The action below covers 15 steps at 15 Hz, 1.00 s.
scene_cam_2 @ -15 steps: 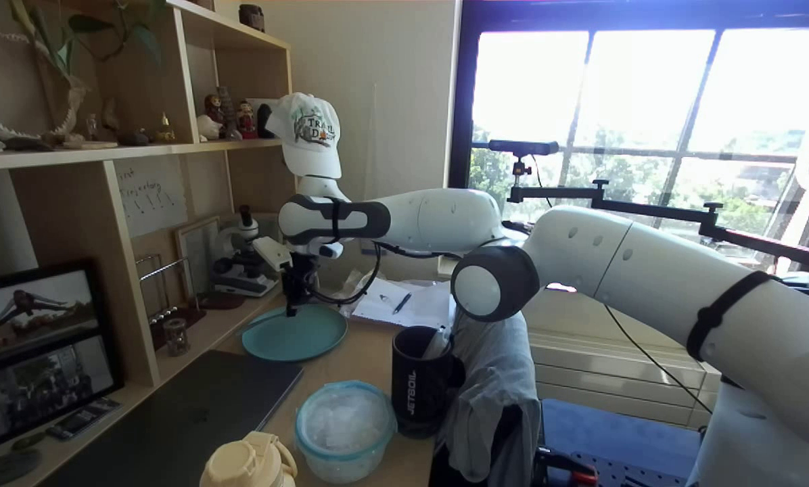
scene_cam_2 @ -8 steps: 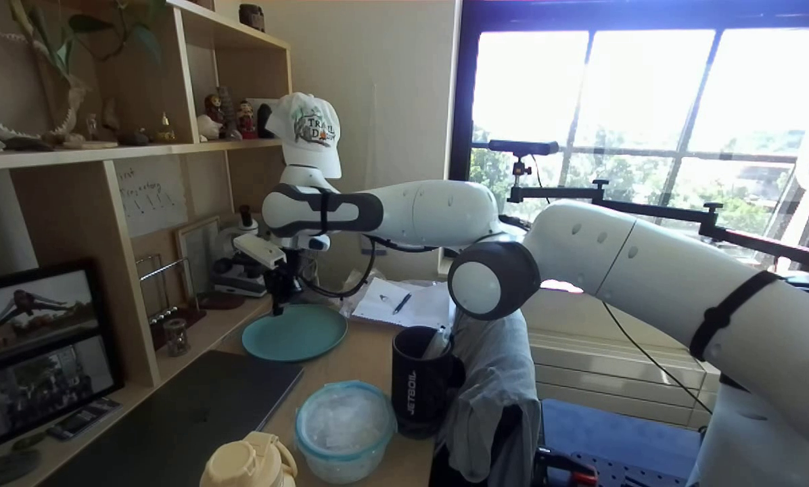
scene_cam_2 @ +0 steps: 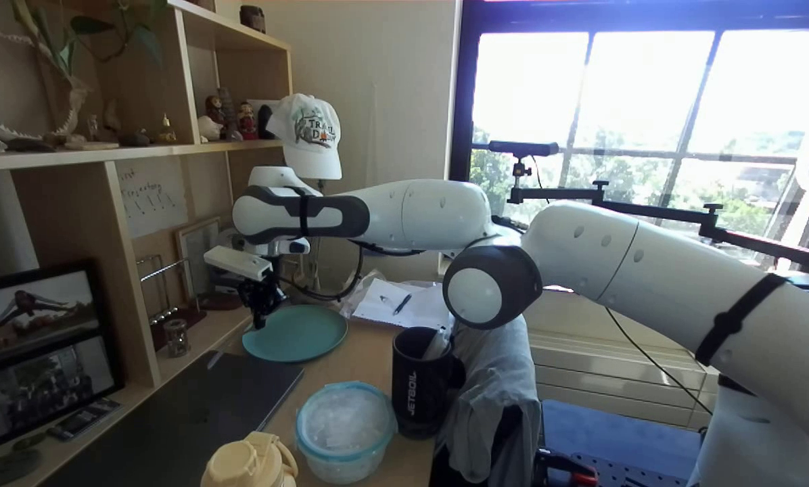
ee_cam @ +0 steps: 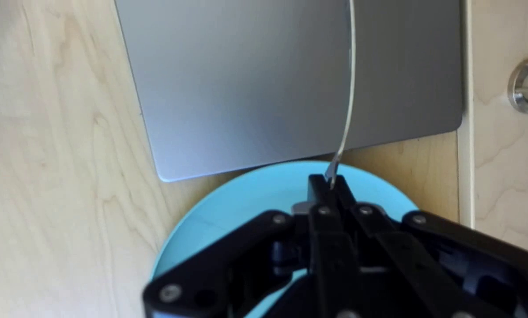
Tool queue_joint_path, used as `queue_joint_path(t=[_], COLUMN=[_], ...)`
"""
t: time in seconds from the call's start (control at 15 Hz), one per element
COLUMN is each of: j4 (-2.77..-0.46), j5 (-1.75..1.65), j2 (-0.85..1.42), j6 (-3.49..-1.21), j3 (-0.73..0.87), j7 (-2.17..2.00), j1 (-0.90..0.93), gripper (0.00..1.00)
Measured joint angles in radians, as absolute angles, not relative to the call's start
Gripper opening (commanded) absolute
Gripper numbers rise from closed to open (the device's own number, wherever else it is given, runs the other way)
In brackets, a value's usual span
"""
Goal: Move the fork from the green plate and put it in the bowl
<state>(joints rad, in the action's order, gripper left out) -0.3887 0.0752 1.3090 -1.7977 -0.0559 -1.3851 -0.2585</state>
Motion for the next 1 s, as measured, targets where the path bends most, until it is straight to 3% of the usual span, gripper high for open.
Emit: queue_joint_path(t=[1.0], j4=[-0.389], j5=[0.063], j2=[1.318], j6=[-1.769], j3=[-0.151], j7=[-1.124], j1=[-0.17], gripper=[0.01])
